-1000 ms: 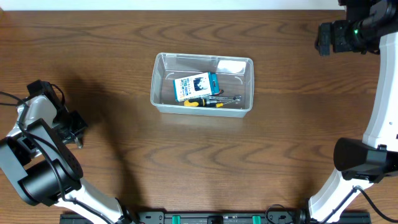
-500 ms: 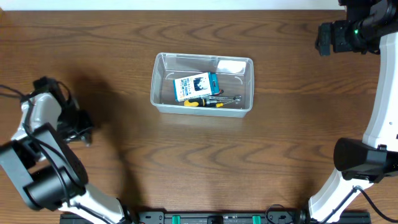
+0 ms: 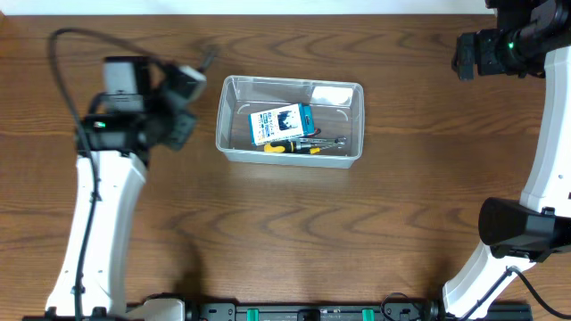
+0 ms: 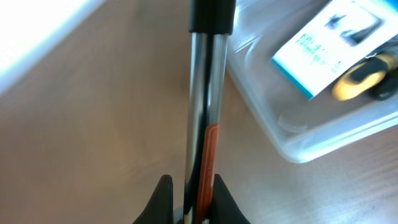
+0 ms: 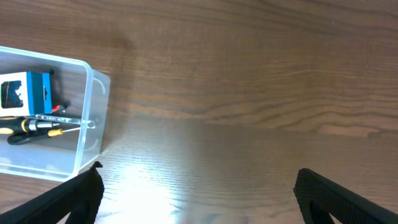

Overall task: Pack container
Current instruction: 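Carry the hammer with the left gripper and lower it into the container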

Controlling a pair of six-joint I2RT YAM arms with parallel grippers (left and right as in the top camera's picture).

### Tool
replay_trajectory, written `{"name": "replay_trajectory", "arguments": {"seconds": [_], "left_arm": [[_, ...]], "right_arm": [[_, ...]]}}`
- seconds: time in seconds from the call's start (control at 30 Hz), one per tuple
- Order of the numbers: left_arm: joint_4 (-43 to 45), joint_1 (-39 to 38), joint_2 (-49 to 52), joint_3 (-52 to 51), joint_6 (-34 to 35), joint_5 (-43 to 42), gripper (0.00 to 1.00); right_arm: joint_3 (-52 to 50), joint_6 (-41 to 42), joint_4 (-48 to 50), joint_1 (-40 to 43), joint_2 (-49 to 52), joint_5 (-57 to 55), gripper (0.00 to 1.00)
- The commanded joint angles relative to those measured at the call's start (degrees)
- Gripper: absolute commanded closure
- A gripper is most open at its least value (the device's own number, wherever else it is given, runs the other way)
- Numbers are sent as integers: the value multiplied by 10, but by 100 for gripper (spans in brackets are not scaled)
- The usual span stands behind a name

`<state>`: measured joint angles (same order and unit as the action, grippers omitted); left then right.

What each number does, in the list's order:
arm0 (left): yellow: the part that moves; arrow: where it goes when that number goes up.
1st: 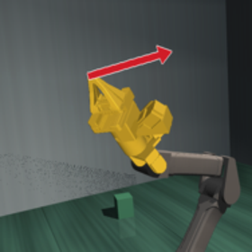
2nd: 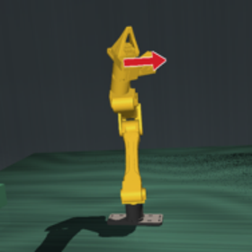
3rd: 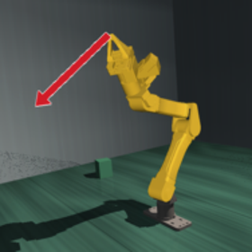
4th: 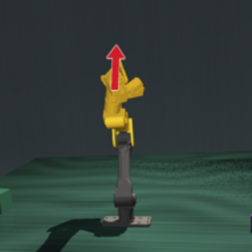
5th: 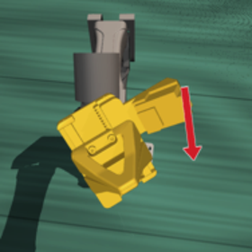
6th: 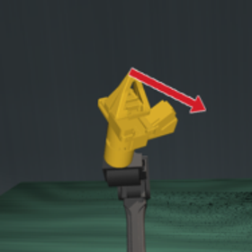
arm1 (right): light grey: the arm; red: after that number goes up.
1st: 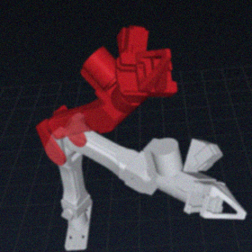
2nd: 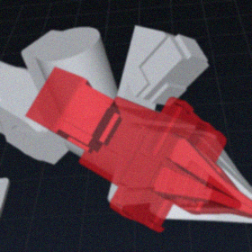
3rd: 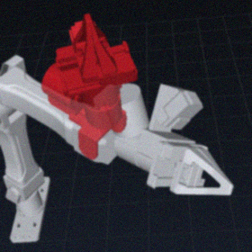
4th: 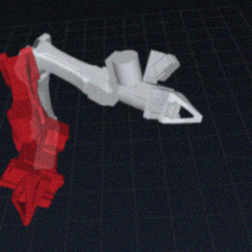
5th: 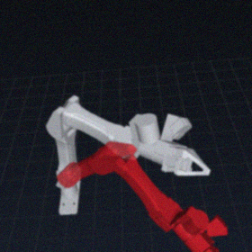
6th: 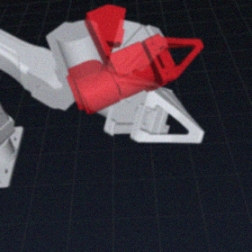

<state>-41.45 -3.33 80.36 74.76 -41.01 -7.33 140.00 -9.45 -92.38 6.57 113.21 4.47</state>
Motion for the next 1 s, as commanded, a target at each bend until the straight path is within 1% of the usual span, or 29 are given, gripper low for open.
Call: {"name": "replay_trajectory", "arguments": {"seconds": [0.0,0.03,0.1,0.23,0.5,0.67,0.8,0.83,0.97], "left_arm": [[36,-56,2,6,-179,-11,94],[57,-75,9,6,-200,-25,94],[89,-102,26,6,-216,-49,94],[123,-133,76,6,-216,-67,94],[117,-162,197,6,-215,-77,94],[115,-167,241,6,-215,-77,94],[96,-167,262,6,-213,-77,93],[89,-167,266,6,-213,-77,92],[75,-167,269,4,-213,-77,84]], "right_arm": [[-3,-4,-2,1,3,5,1],[-3,-4,-2,1,3,5,1],[-3,-4,-2,1,3,5,1],[-3,-2,-5,1,3,5,1],[-3,-2,-7,1,3,5,1],[-3,-2,-7,1,3,5,1],[-3,-2,-7,1,3,5,1],[-3,-2,-7,1,3,5,1],[-3,-2,-7,2,3,5,1]]}}
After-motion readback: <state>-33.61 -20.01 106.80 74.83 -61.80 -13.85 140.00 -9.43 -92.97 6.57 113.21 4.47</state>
